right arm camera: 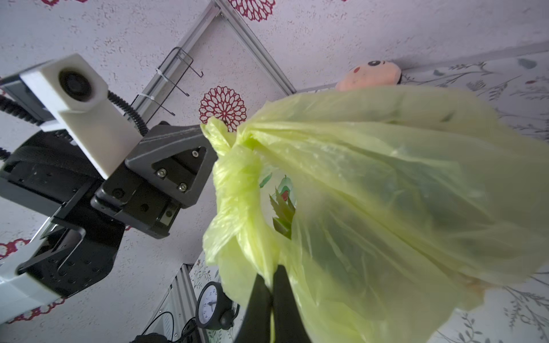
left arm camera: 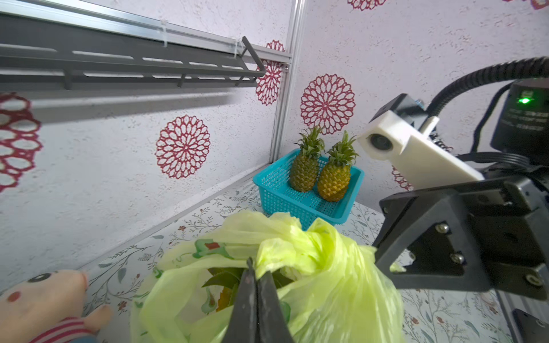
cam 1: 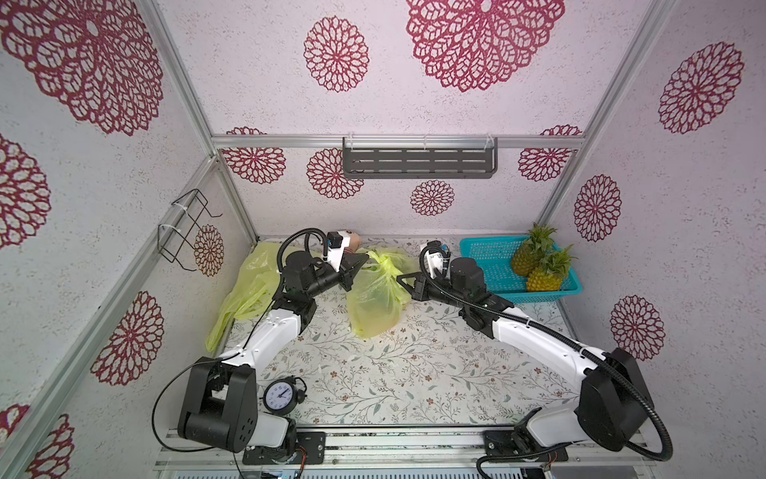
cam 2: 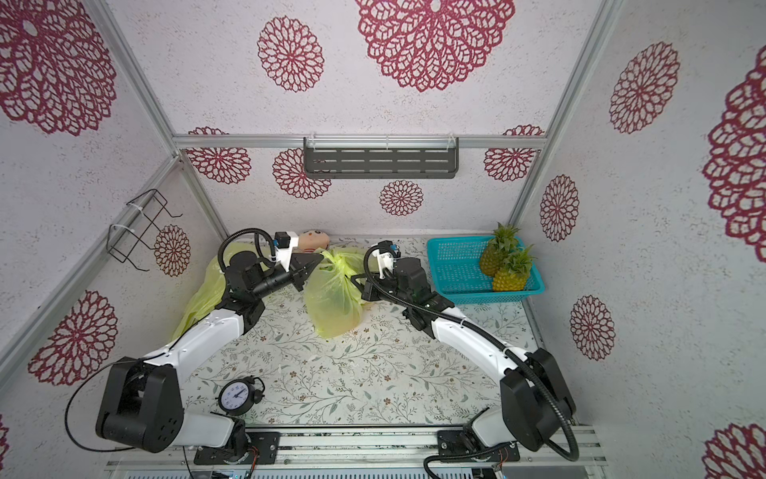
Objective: Place the pineapple into a plastic bag & tie a knot
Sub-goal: Tie the plastic bag at the center of the board.
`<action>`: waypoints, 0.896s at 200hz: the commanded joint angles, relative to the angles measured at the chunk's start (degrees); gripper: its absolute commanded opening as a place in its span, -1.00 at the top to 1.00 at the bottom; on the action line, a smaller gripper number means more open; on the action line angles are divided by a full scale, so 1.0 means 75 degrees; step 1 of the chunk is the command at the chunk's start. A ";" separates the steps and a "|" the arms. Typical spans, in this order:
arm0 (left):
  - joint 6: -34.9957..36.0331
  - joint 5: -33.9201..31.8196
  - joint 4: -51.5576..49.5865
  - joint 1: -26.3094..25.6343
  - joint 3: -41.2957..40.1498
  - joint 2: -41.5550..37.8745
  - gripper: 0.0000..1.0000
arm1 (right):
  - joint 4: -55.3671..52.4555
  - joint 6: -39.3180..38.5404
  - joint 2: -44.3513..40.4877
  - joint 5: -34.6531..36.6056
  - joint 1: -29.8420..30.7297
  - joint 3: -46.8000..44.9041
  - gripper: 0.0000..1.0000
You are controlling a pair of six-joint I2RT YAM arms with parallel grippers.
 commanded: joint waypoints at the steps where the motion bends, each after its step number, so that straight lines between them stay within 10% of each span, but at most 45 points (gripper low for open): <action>1: 0.0277 -0.1911 -0.0060 0.0116 -0.0240 -0.0535 1.00 | -0.0144 -0.0299 -0.0603 0.0942 -0.0123 -0.0179 1.00; 74: -0.0189 -0.3994 -0.0126 0.0405 -0.1557 -0.0970 1.00 | -0.0698 0.0767 -0.0551 0.2743 -0.0616 -0.1135 1.00; 179: 0.0277 -0.3528 -0.3218 0.0514 0.2234 -0.0576 1.00 | -0.1446 -0.0321 -0.0108 0.2143 -0.0942 0.1808 1.00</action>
